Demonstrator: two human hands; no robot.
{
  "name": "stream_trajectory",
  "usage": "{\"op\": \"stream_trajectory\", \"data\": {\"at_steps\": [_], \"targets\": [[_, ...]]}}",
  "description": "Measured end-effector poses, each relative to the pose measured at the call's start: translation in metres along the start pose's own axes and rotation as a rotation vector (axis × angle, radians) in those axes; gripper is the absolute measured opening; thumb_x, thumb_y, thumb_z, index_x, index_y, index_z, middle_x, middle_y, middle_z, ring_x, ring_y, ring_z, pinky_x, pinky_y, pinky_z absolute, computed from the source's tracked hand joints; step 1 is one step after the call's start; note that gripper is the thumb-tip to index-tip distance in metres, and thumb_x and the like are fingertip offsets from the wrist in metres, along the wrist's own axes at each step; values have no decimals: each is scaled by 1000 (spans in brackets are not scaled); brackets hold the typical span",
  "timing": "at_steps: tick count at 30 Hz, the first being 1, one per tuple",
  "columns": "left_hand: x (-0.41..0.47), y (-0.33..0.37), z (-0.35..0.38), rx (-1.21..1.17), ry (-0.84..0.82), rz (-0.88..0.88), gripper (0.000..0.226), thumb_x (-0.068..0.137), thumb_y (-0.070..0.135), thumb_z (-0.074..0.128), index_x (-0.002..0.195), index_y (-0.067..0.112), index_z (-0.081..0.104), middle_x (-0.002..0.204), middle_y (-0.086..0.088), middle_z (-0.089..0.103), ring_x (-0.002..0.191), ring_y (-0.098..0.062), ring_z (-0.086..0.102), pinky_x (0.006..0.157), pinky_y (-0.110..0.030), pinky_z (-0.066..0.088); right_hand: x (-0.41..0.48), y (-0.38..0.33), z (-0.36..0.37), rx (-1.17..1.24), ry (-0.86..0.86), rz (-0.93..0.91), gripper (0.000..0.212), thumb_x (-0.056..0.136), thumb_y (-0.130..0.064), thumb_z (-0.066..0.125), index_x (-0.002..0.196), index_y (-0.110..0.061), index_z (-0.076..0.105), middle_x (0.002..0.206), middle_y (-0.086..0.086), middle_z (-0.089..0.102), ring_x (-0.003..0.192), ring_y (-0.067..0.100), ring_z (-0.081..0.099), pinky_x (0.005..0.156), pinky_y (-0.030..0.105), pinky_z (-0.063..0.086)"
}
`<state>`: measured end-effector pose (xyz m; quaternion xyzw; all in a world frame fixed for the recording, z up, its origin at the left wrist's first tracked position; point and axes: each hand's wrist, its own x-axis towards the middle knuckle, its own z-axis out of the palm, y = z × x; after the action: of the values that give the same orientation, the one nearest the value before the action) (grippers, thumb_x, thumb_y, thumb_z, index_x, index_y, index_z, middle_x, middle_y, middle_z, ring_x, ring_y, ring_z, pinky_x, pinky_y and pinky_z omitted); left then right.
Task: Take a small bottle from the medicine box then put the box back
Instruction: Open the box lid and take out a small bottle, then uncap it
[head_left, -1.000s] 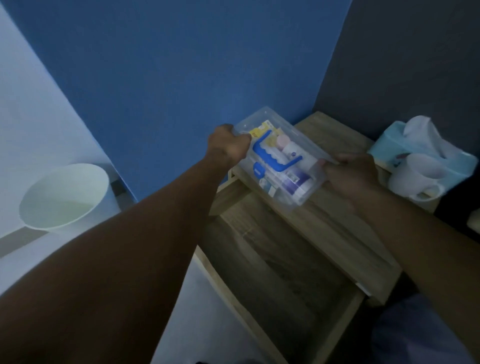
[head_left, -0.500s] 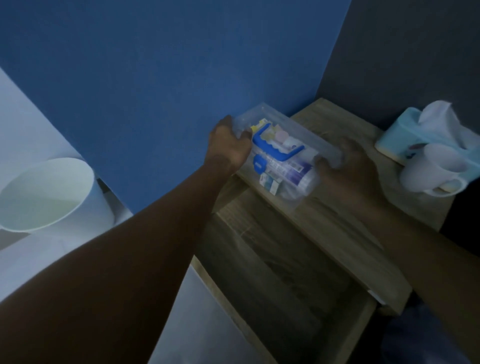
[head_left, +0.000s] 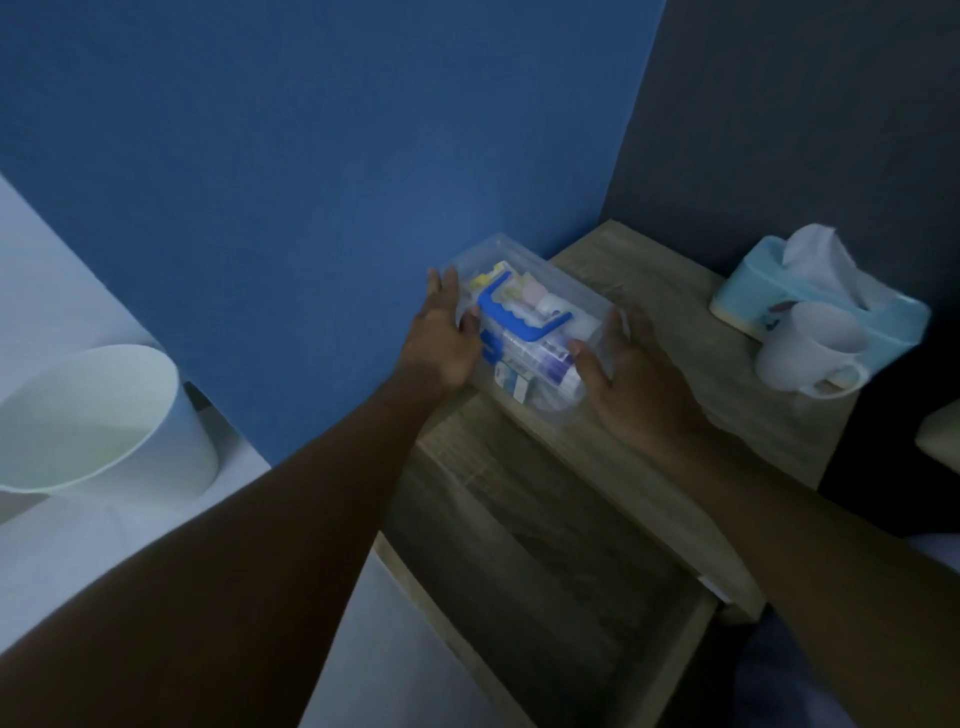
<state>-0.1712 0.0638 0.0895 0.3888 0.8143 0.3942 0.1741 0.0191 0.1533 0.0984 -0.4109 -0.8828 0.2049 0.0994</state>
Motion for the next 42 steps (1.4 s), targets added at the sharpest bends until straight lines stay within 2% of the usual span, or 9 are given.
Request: {"op": "stream_trajectory", "data": {"at_steps": [6, 9, 18, 23, 27, 31, 34, 37, 42], "targets": [[-45, -20, 11, -36, 7, -23, 56, 101, 21, 42, 153, 13, 26, 159, -10, 31, 144, -26, 32, 118, -33, 26, -3, 6, -11, 133, -96, 22, 80, 96, -62, 34, 158, -25, 0, 167, -2, -12, 153, 24, 11, 119, 49, 28], [-62, -25, 14, -54, -19, -61, 50, 100, 24, 43, 149, 17, 35, 147, -8, 48, 129, -18, 48, 102, -16, 32, -20, 10, -12, 165, -71, -39, 77, 98, -54, 40, 157, -27, -1, 167, -2, -8, 152, 26, 16, 115, 52, 34], [-82, -19, 16, -10, -88, -102, 47, 100, 34, 40, 146, 20, 41, 148, -4, 48, 134, -23, 46, 103, -34, 40, -57, 23, -9, 189, -52, -176, 75, 102, -39, 43, 157, -28, -7, 168, -3, -6, 153, 21, 13, 116, 45, 34], [-54, 0, 24, -434, -15, -348, 55, 96, 34, 49, 149, 20, 38, 148, -4, 47, 129, -22, 50, 101, -31, 43, -40, 20, -14, 48, -58, -196, 75, 102, -42, 42, 158, -19, -2, 168, 3, -7, 154, 22, 2, 119, 46, 28], [-25, 12, 32, -780, 52, -589, 56, 93, 32, 57, 143, 12, 43, 139, -15, 55, 124, -30, 57, 104, -45, 47, -26, 13, -16, -50, -84, -152, 67, 101, -45, 41, 155, -15, 16, 167, 8, 5, 151, 29, 22, 112, 49, 40], [-8, 15, 32, -812, 82, -649, 34, 91, 32, 62, 110, 3, 63, 100, -15, 67, 78, -24, 65, 82, -39, 59, -21, 10, -18, -108, 0, -121, 53, 96, -50, 46, 140, -20, 40, 160, 9, 30, 138, 32, 43, 101, 49, 48], [-6, 10, 33, -786, 87, -649, 46, 83, 35, 72, 115, 3, 63, 109, -19, 69, 86, -23, 64, 90, -42, 56, -15, 6, -21, -211, 32, -112, 64, 89, -61, 51, 137, -19, 47, 154, 10, 41, 137, 33, 43, 103, 46, 44], [-9, 7, 34, -855, 120, -686, 52, 75, 35, 81, 109, 0, 64, 80, -13, 63, 68, -21, 58, 81, -43, 57, -9, -1, -23, -304, 5, -78, 81, 78, -74, 56, 135, -16, 51, 144, 12, 50, 129, 31, 48, 100, 43, 46], [-15, 3, 34, -649, 188, -573, 13, 82, 29, 71, 86, 16, 73, 90, -9, 74, 79, -22, 70, 78, -37, 61, -5, -10, -28, -363, 7, -62, 86, 67, -71, 72, 129, -14, 56, 129, 11, 59, 116, 28, 56, 93, 39, 49]]}}
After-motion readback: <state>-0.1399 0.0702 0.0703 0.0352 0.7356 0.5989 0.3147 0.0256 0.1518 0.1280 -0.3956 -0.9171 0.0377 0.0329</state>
